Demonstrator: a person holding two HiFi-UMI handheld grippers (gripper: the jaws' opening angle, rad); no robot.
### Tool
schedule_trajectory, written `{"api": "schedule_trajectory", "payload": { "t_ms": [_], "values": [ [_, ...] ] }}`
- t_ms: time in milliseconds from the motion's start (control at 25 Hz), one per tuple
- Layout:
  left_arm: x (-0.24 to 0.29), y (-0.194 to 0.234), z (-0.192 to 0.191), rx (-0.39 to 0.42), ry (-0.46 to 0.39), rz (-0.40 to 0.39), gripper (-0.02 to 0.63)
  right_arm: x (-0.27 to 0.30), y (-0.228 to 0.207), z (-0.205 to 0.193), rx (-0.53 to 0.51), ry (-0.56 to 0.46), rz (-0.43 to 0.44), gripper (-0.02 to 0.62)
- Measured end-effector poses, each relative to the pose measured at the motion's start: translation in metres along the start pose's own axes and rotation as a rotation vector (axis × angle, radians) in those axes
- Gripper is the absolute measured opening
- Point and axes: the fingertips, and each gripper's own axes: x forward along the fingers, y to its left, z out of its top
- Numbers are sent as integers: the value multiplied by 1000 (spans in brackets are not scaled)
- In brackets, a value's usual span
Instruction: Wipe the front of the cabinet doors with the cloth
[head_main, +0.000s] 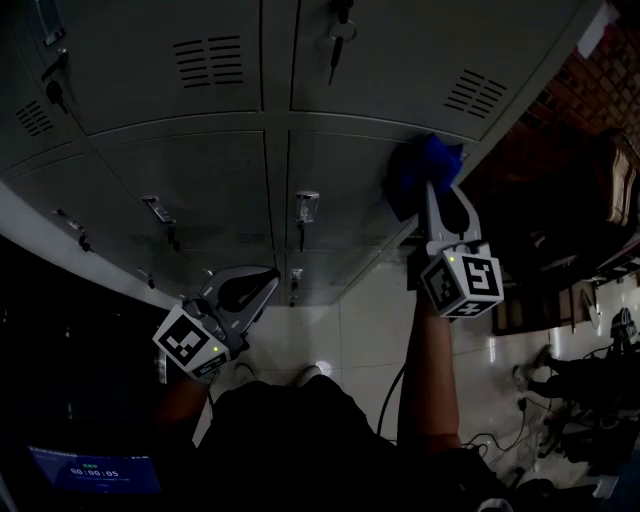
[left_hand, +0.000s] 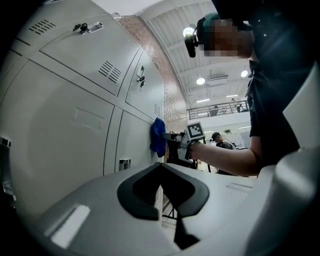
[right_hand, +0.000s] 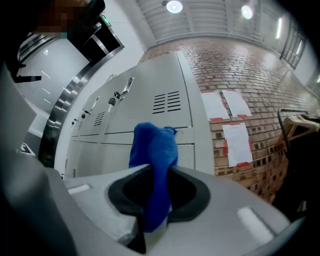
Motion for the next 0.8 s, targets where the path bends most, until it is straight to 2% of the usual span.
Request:
{"api": "schedule_trajectory", "payload": {
  "t_ms": [240,440,600,800],
  "values": [
    [7,-7,-2,-6,-5,-10,2,-16,-46,-8,-7,24,-110,69],
    [0,-11,-1,-5,5,-19,2,-35,-60,-3,-4,17,-160,69],
    [-10,-8,2,1,10,-10,1,-49,-33,8,-19,-14,-125,69],
    [-29,-4,6,8,8,-1,1,-48,40,1,-15,-11,-5,69]
  ]
}}
